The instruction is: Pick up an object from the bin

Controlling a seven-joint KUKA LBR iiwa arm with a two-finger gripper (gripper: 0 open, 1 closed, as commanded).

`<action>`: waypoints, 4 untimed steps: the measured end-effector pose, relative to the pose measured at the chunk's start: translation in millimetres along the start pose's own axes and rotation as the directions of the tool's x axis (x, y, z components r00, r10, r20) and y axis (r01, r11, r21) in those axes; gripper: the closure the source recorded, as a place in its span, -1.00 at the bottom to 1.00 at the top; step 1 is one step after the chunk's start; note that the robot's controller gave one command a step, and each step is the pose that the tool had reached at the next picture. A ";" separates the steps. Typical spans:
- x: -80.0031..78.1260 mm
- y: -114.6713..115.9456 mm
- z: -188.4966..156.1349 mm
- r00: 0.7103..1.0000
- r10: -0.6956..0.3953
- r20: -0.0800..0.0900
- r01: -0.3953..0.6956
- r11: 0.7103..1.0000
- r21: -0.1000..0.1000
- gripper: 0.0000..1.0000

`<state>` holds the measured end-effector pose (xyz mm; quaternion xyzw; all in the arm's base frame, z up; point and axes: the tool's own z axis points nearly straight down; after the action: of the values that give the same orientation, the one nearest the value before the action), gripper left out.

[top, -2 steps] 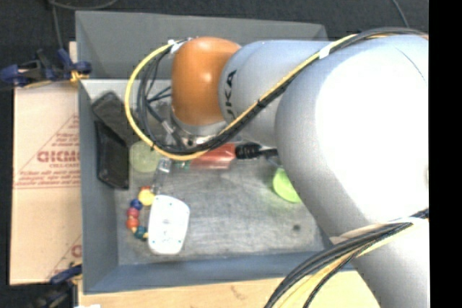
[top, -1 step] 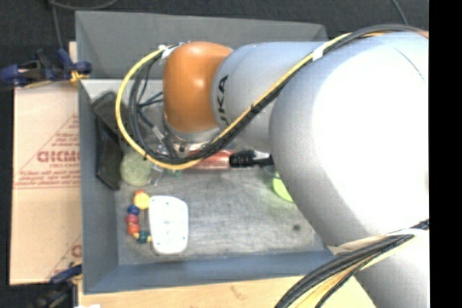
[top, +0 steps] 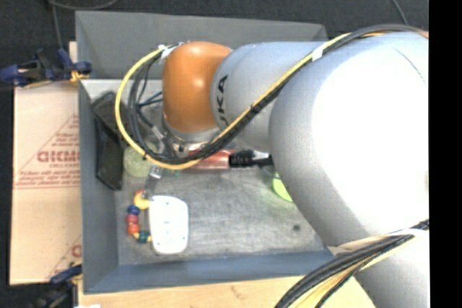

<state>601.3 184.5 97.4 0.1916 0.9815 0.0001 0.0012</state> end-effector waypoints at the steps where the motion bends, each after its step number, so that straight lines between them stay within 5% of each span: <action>1: -0.3 -0.9 0.2 1.000 0.001 0.000 -0.001 1.000 0.002 1.00; 2: -0.1 -0.1 0.0 1.000 0.002 0.000 -0.002 1.000 0.000 -1.00; 3: -0.1 -0.7 0.2 1.000 0.002 0.000 -0.002 1.000 0.001 1.00; 4: -0.1 -0.1 0.0 1.000 0.002 0.000 -0.002 1.000 0.000 -1.00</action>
Offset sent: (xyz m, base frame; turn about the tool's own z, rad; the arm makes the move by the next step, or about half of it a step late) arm 0.0000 0.0000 0.0000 0.0000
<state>601.4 184.3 97.4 0.1925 0.9813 0.0003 0.0012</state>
